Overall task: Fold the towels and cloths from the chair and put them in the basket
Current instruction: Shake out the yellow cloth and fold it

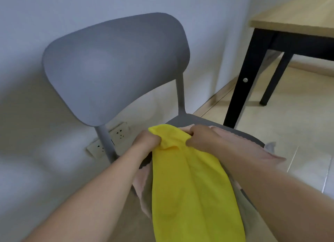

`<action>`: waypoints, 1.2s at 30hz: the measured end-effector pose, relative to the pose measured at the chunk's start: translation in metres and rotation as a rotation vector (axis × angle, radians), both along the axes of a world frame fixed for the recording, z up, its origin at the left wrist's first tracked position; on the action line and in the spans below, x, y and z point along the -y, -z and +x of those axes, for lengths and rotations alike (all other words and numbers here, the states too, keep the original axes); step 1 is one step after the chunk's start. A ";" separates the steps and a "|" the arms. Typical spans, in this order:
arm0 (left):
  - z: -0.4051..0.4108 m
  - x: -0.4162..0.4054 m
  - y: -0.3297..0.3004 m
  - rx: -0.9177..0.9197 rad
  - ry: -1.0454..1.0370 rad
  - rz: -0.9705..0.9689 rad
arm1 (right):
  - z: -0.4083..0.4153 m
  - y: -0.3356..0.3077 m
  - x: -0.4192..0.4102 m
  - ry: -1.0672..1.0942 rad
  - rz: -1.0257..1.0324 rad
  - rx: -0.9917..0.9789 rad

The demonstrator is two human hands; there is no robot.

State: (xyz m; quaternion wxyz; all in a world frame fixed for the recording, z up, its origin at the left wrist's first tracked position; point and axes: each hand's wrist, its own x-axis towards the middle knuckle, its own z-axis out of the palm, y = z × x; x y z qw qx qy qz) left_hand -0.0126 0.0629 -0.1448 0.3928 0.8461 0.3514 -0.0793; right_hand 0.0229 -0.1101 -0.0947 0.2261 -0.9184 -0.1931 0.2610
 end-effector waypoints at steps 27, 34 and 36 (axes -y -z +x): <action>-0.217 0.048 -0.280 0.697 0.548 -0.108 | -0.248 -0.172 0.090 0.266 0.817 -0.497; -0.238 0.032 -0.305 0.642 0.411 0.194 | -0.248 -0.214 0.099 0.430 0.699 -0.138; -0.242 0.027 -0.310 0.560 0.406 0.269 | -0.242 -0.224 0.105 0.532 0.790 0.004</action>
